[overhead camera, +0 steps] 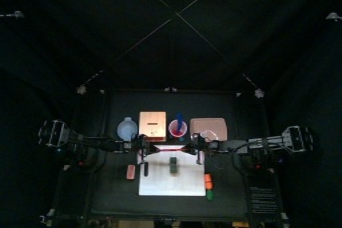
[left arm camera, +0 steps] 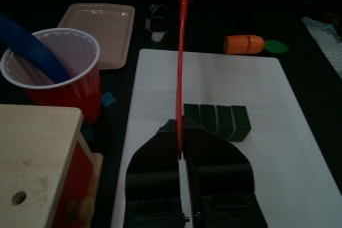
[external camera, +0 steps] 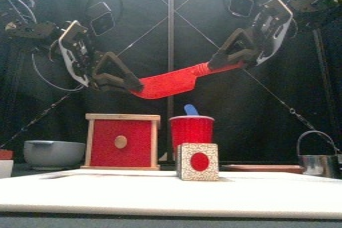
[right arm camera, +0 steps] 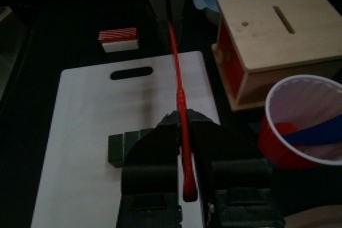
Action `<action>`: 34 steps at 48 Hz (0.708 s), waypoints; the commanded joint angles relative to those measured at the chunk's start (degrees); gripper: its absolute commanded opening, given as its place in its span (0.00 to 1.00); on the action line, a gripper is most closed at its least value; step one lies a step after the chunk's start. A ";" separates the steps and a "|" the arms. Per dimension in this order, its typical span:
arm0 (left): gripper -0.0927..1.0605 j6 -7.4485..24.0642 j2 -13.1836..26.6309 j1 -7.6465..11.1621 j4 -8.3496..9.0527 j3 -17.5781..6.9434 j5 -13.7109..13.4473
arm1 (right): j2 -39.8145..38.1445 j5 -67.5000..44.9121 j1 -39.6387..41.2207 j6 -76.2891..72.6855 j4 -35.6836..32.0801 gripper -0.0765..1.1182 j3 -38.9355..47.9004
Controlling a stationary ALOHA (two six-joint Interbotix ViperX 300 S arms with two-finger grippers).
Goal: Cut the sushi into 4 pieces with the knife
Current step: Cut the sushi into 4 pieces
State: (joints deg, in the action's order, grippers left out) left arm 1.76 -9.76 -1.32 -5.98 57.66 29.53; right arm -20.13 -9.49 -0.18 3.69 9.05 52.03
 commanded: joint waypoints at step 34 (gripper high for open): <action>0.20 -0.35 9.14 4.22 -7.56 -5.89 0.62 | 6.24 12.48 -1.76 -0.09 4.92 0.10 -2.64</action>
State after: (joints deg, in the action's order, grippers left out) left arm 1.49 -0.70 2.55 -12.13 53.44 29.53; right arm -13.27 2.99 -1.23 3.69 13.71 50.89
